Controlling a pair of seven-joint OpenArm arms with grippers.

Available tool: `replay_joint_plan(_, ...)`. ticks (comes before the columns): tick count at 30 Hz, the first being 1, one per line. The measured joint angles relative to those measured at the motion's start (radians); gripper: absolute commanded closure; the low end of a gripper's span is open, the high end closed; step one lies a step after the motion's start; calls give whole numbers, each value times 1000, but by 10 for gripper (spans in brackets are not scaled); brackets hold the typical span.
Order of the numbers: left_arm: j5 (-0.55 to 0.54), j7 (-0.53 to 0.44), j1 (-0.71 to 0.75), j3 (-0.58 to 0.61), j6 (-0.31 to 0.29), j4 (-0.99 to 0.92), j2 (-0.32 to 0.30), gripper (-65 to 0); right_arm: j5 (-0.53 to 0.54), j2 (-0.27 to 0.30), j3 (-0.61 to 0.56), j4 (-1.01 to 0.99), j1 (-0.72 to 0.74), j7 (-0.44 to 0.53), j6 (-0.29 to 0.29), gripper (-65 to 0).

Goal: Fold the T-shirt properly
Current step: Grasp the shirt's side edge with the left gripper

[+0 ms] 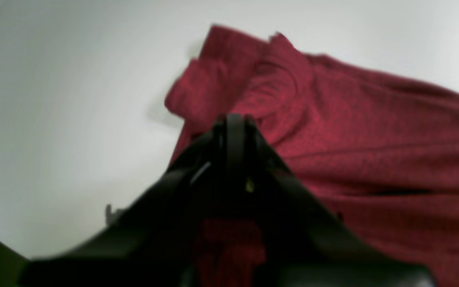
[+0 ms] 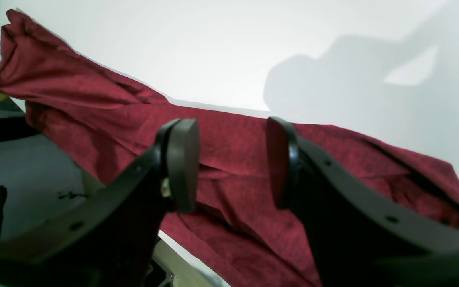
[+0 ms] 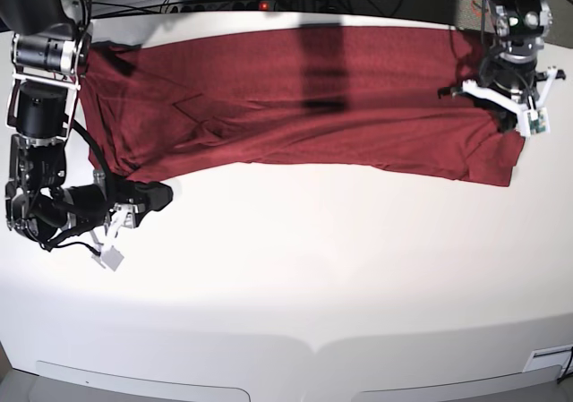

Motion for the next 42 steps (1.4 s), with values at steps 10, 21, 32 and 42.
replay_joint_plan(10,3,0,22,0,0,0,0,-271,0,0,0,0,0,0,0,-276)
replay_joint_plan(21,-196,83,-5,-92,-47,-44,-115,-271,3,0,0,0,1,0,0,-276)
replay_joint_plan(32,-626,240,-171,-110,-319,-455,-377,-271,0,0,0,0,-1,0,0,-276)
replay_joint_plan(42,-790,250,-181,-112,-611,-717,-465,-271,0,0,0,0,-1,0,0,-276)
